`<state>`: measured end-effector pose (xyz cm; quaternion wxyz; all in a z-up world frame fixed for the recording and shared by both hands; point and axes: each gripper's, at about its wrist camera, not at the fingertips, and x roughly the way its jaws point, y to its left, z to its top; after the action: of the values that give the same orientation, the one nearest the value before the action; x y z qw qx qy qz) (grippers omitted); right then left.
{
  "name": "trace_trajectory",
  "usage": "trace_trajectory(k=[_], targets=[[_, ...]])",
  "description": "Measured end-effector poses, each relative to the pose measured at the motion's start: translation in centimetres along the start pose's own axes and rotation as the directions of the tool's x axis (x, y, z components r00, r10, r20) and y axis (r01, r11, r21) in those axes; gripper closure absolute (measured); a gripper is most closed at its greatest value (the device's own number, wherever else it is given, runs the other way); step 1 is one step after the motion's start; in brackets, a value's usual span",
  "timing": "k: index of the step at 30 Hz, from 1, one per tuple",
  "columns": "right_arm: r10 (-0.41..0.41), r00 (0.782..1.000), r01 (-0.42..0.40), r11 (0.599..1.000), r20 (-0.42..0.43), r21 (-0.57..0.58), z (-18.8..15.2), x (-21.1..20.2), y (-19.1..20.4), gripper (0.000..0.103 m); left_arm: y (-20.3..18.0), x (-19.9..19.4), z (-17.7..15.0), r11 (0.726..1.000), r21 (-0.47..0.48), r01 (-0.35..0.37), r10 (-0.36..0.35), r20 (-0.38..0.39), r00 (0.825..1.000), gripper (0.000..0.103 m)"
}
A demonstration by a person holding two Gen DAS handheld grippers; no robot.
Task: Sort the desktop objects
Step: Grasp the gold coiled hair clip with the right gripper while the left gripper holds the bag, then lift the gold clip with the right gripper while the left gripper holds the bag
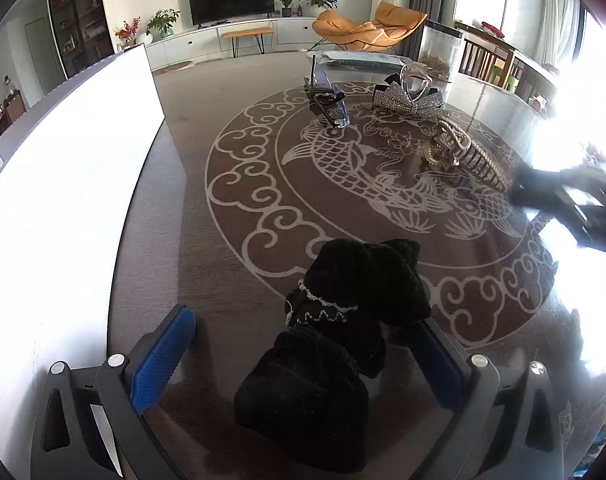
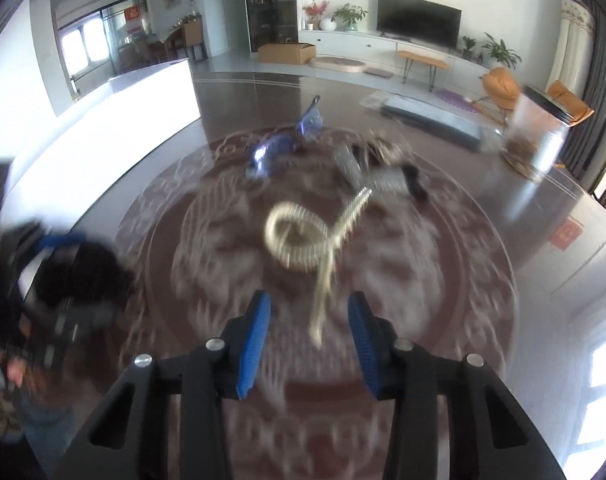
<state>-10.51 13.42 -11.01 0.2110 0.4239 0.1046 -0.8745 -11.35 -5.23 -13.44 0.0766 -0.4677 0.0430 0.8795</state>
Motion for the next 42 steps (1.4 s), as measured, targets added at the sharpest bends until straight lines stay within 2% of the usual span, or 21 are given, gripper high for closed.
trace_trajectory(k=[3, 5, 6, 7, 9, 13, 18, 20, 21, 25, 30, 32, 33, 34, 36, 38, 42], targets=[[-0.043, 0.999, 0.043, 0.999, 0.016, 0.004, -4.4, -3.2, 0.0, 0.060, 0.0, 0.0, 0.0, 1.000, 0.000, 0.000, 0.000, 0.000, 1.000, 0.000], [-0.068, 0.998, 0.068, 0.998, 0.013, -0.001, -5.7, -3.9, 0.1, 0.041, 0.0, 0.0, 0.0, 1.000, 0.000, 0.000, 0.000, 0.000, 1.000, 0.000], [-0.057, 0.998, 0.057, 0.998, 0.007, 0.010, -5.8, -3.8, 0.1, 0.020, 0.0, 0.0, 0.0, 1.000, 0.000, 0.000, 0.000, 0.000, 1.000, 0.000], [-0.049, 0.999, 0.049, 0.999, 0.009, 0.024, -5.7, -3.7, -0.1, 0.015, 0.0, 0.0, 0.0, 1.000, 0.001, -0.001, 0.001, 0.000, 1.000, 0.000], [-0.022, 1.000, 0.022, 0.998, 0.004, 0.060, -4.3, -2.8, -0.1, 0.015, 0.0, 0.0, 0.0, 1.000, 0.000, -0.001, 0.001, 0.000, 1.000, 0.000], [0.012, 1.000, -0.008, 0.988, -0.021, 0.155, 1.3, 1.9, -0.3, 0.015, 0.0, 0.0, 0.0, 1.000, 0.000, -0.001, 0.001, 0.000, 1.000, 0.000], [-0.024, 0.995, 0.044, 0.975, -0.093, 0.219, 6.8, 7.9, -0.4, 0.016, 0.0, 0.0, 0.0, 1.000, 0.001, -0.001, 0.001, 0.000, 1.000, 0.000], [-0.075, 0.994, 0.090, 0.976, -0.080, 0.200, 7.6, 8.4, -0.1, 0.039, 0.0, 0.0, 0.0, 1.000, 0.001, -0.001, 0.001, 0.000, 1.000, 0.000], [-0.082, 0.994, 0.094, 0.975, -0.065, 0.202, 7.6, 8.4, -0.1, 0.056, 0.0, 0.0, 0.0, 1.000, 0.000, 0.000, 0.000, 0.000, 1.000, 0.000], [-0.067, 0.997, 0.074, 0.975, -0.038, 0.212, 5.5, 6.7, -0.5, 0.057, 0.0, 0.0, -0.1, 1.000, 0.000, 0.000, 0.000, 0.000, 1.000, 0.000], [-0.083, 0.996, 0.084, 0.990, -0.011, 0.110, -1.2, 1.2, -0.6, 0.057, 0.0, 0.0, 0.0, 1.000, 0.000, 0.000, 0.000, 0.000, 1.000, 0.000], [-0.086, 0.996, 0.085, 0.991, 0.003, 0.105, -3.9, -0.8, -0.8, 0.057, 0.0, 0.0, 0.0, 1.000, -0.001, 0.000, 0.000, 0.000, 1.000, 0.000], [-0.102, 0.995, 0.101, 0.989, 0.006, 0.105, -4.8, -1.5, -1.0, 0.052, 0.0, 0.0, 0.0, 1.000, -0.001, 0.000, 0.000, 0.000, 1.000, 0.000], [-0.130, 0.991, 0.130, 0.986, 0.001, 0.103, -5.6, -1.8, -1.0, 0.039, 0.0, 0.1, 0.0, 1.000, -0.001, 0.000, 0.000, 0.000, 1.000, 0.000], [-0.136, 0.990, 0.138, 0.983, -0.022, 0.122, -6.6, -2.1, -1.4, 0.022, 0.0, 0.0, -0.1, 1.000, -0.001, -0.002, 0.002, 0.000, 1.000, 0.000], [-0.130, 0.991, 0.133, 0.980, -0.026, 0.148, -6.5, -2.0, -1.8, 0.021, 0.0, -0.1, -0.2, 1.000, -0.003, -0.005, 0.005, 0.000, 1.000, 0.000], [-0.141, 0.989, 0.146, 0.973, -0.043, 0.176, -6.4, -1.8, -2.4, 0.012, 0.0, -0.2, -0.3, 1.000, -0.006, -0.007, 0.007, 0.000, 1.000, 0.000]])
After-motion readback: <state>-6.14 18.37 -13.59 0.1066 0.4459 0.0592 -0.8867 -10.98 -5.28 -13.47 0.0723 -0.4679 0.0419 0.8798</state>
